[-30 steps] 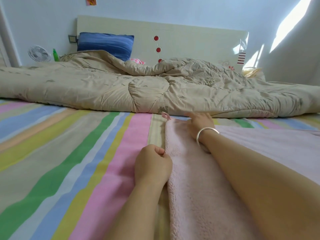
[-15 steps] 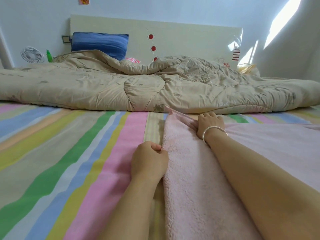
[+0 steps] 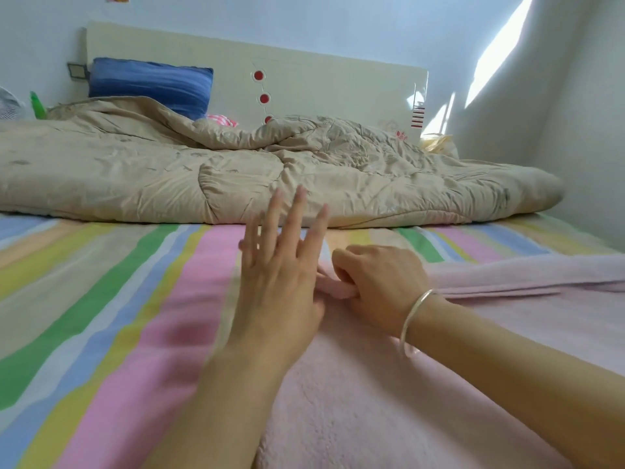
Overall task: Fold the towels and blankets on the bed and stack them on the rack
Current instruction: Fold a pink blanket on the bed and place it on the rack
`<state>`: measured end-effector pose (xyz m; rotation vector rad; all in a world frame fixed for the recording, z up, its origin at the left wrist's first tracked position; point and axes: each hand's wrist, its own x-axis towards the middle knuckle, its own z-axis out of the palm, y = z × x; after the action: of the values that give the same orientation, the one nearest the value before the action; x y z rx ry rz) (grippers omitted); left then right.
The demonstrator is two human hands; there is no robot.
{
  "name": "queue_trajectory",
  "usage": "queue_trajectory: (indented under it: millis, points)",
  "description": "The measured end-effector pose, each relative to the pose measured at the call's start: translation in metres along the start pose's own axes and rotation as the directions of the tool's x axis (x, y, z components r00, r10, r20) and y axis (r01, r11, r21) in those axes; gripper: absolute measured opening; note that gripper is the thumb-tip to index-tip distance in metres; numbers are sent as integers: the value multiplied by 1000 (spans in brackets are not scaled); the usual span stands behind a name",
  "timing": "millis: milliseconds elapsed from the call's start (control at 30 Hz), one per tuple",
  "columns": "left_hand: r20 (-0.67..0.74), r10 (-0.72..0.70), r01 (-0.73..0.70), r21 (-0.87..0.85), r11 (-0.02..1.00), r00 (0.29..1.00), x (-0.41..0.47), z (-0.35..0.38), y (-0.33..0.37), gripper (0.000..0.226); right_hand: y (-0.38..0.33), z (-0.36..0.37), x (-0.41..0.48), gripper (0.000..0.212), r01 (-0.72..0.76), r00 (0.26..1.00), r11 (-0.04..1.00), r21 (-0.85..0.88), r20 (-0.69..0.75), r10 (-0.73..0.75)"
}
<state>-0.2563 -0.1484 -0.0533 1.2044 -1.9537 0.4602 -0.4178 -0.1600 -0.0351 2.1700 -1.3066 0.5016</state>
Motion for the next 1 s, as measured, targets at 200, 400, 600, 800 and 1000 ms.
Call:
queue_trajectory:
  millis: [200,400,600,800,1000]
  points:
    - [18,-8,9,-57,998,1000,-7,3,-7,42,10,-16,-45,30,17,994,999,-50,-103,-22]
    - [-20,-154,154,-23,988,988,-8,-3,-6,44,65,-4,-74,14,-221,975,917,-333,-88,203]
    - [81,-149,152,-34,988,985,-13,6,-6,52,120,3,-110,16,-487,814,744,-458,72,576]
    - [123,-236,242,-36,970,964,-25,23,-16,36,109,25,-105,25,-531,754,719,-449,137,642]
    - [239,-382,405,-51,913,893,-51,10,-8,33,106,-4,-127,28,-706,663,702,-92,263,701]
